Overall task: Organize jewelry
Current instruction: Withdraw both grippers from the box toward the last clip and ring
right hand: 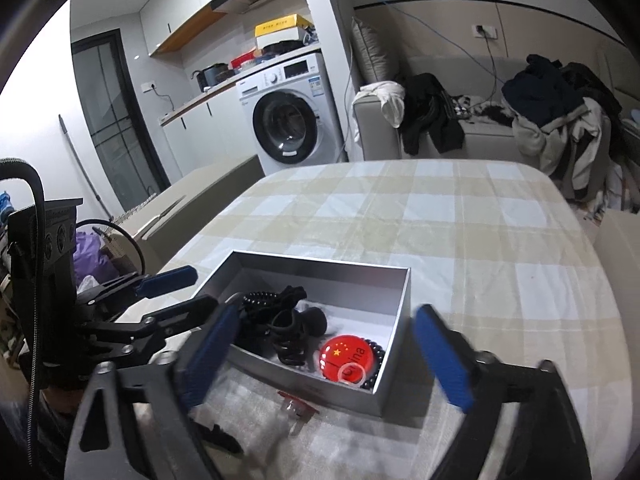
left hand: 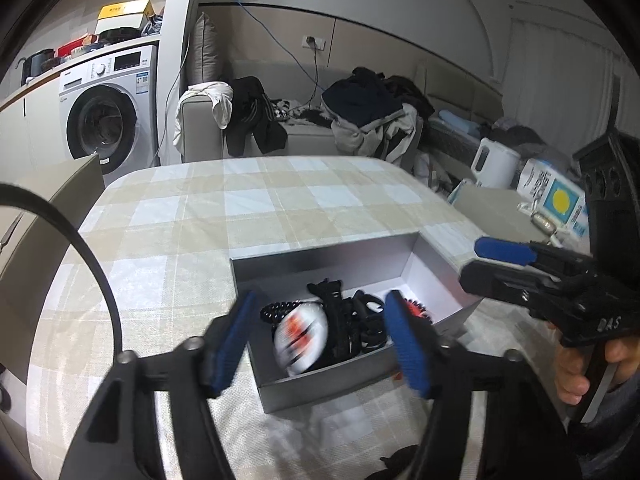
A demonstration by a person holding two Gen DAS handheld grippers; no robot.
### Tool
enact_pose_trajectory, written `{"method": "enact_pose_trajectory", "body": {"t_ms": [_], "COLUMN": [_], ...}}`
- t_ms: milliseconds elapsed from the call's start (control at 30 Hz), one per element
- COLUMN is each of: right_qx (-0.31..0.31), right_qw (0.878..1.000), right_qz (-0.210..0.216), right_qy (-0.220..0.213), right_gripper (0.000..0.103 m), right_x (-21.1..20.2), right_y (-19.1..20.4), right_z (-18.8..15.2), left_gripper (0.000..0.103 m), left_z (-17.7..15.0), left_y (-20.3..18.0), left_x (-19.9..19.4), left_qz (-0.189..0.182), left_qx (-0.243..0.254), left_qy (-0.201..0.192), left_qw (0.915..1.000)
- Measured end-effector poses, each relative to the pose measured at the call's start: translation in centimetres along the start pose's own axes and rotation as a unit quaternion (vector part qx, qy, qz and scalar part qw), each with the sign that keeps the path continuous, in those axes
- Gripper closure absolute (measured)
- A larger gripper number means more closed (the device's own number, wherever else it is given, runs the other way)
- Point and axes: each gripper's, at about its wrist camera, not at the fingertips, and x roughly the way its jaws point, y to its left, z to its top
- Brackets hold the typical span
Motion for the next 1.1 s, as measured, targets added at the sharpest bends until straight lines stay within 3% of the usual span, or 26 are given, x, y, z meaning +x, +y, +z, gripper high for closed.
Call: {"method": "enact_pose_trajectory", "body": {"t_ms": [67, 100, 167, 233, 267, 633, 1000, 1100], "right_qx": [0.002, 0.002, -0.005, -0.012, -0.013, -0.001, -0.003, -0.005], "right_qw": [1.000, 1.000, 1.000, 0.999, 0.999, 0.999, 0.999, 0.999], "right_qz": [-0.003, -0.008, -0.016, -0.029, -0.033, -0.035, -0.032, -0.033], "right_qy": [-0.009, -0.014, -0.015, -0.011, -0.010, 0.019, 0.029, 0.033], "right_gripper": [0.001, 0.000, 0.000, 0.000, 0.000, 0.000, 0.000, 0.000], "right_x": [-0.7, -1.1, -1.6, -1.8, -1.9, -2.4, -2.2, -1.9], "right_y": [0.0, 0.0, 0.1, 0.2, 0.1, -0.5, -0.5, -0.5], "right_z": [-0.1, -0.3, -0.5, -1.0, -1.1, -4.0, -4.6, -4.7], "left_gripper": [0.025, 0.019, 0.017, 0.002, 0.001, 0.001, 0.001, 0.001], "left_z": [0.1, 0.1, -0.1, -0.5, -0.8, -3.8, -5.3, -6.0], "left_y": [0.0, -0.1, -0.3, -0.5, -0.6, -1.0, -2.1, -2.4], "left_x": [-0.3, -0.5, -1.2, -2.1, -2.5, -2.4, -1.8, -1.3], "left_qz": [-0.001, 0.003, 0.013, 0.019, 0.022, 0.025, 0.016, 0.005], "left_qx": [-0.006, -0.007, -0.003, 0.007, 0.009, 0.017, 0.045, 0.058], "left_qy": [0.000, -0.002, -0.015, -0.027, -0.032, 0.009, 0.043, 0.074], "left_qw": [1.0000, 1.0000, 0.9998, 0.9994, 0.9992, 0.9995, 0.9979, 0.9956]}}
